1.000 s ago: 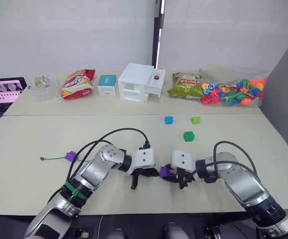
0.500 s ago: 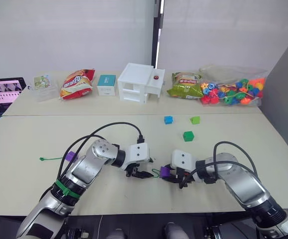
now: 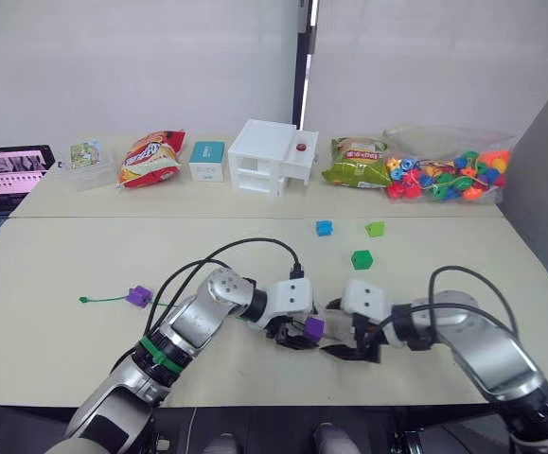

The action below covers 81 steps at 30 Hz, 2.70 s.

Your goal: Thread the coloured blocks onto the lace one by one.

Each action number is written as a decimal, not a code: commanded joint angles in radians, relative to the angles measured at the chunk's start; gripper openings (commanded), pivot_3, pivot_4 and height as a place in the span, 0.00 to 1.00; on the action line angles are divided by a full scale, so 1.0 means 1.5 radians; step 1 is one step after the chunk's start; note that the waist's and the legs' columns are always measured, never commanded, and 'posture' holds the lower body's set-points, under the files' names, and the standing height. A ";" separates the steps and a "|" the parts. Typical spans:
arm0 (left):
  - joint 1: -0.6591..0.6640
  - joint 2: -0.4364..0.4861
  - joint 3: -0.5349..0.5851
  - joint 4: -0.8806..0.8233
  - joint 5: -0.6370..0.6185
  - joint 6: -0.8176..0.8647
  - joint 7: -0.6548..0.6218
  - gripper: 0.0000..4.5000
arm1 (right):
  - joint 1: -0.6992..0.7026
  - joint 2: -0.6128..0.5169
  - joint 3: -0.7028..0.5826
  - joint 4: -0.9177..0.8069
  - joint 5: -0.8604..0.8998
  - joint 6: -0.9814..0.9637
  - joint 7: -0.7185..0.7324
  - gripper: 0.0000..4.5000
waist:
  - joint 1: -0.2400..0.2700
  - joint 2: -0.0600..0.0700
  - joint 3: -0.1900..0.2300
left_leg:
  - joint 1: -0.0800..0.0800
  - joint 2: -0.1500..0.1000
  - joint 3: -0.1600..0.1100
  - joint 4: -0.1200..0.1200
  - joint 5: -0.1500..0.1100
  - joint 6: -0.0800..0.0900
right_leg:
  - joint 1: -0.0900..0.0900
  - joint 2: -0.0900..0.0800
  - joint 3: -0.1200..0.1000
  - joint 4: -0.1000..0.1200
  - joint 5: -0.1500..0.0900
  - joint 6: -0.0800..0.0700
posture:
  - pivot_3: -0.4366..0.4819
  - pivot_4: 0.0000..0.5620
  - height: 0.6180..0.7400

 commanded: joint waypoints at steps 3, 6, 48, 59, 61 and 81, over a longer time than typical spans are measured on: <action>-0.014 -0.015 -0.008 0.025 0.005 -0.030 -0.012 0.77 | 0.018 -0.026 -0.012 -0.017 -0.001 -0.034 -0.001 0.99 | 0.001 0.000 0.000 | 0.000 0.000 0.000 0.000 0.000 0.000 | 0.000 0.000 0.000 0.000 0.000 0.000 | 0.48 0.27 1.00; -0.016 -0.021 0.000 0.031 -0.004 -0.032 -0.020 0.51 | 0.021 -0.025 -0.007 -0.008 -0.003 -0.046 -0.006 1.00 | 0.002 0.000 0.000 | 0.000 0.000 0.000 0.000 0.000 0.000 | 0.000 0.000 0.000 0.000 0.000 0.000 | 0.48 0.27 1.00; 0.127 0.417 0.224 0.181 0.000 -0.179 -0.106 0.27 | 0.032 -0.052 -0.039 0.044 0.003 -0.186 0.059 0.00 | -0.015 0.000 0.000 | 0.002 0.001 0.000 -0.002 0.000 0.000 | 0.000 0.000 0.000 0.000 0.000 0.000 | 0.48 0.27 1.00; 0.123 0.408 0.268 0.148 -0.052 -0.178 -0.106 0.72 | -0.001 -0.036 -0.013 0.049 -0.002 -0.175 0.061 0.00 | -0.013 0.000 0.000 | 0.004 0.001 0.001 -0.002 0.000 0.000 | 0.001 0.000 0.000 0.002 0.000 0.000 | 0.48 0.27 1.00; 0.118 0.410 0.274 0.103 -0.069 -0.148 -0.119 0.88 | -0.011 -0.032 -0.003 0.046 -0.004 -0.166 0.059 0.00 | -0.012 0.000 0.000 | 0.003 0.001 0.001 -0.002 0.000 0.000 | 0.000 0.000 0.000 0.002 0.000 0.000 | 0.48 0.27 1.00; 0.033 0.093 0.075 -0.073 -0.063 -0.014 -0.005 0.94 | -0.147 0.040 0.111 0.049 -0.068 -0.053 0.043 0.00 | -0.011 0.000 0.000 | 0.000 0.000 0.000 0.000 0.000 0.000 | -0.001 0.000 0.000 0.002 0.000 0.000 | 0.48 0.27 1.00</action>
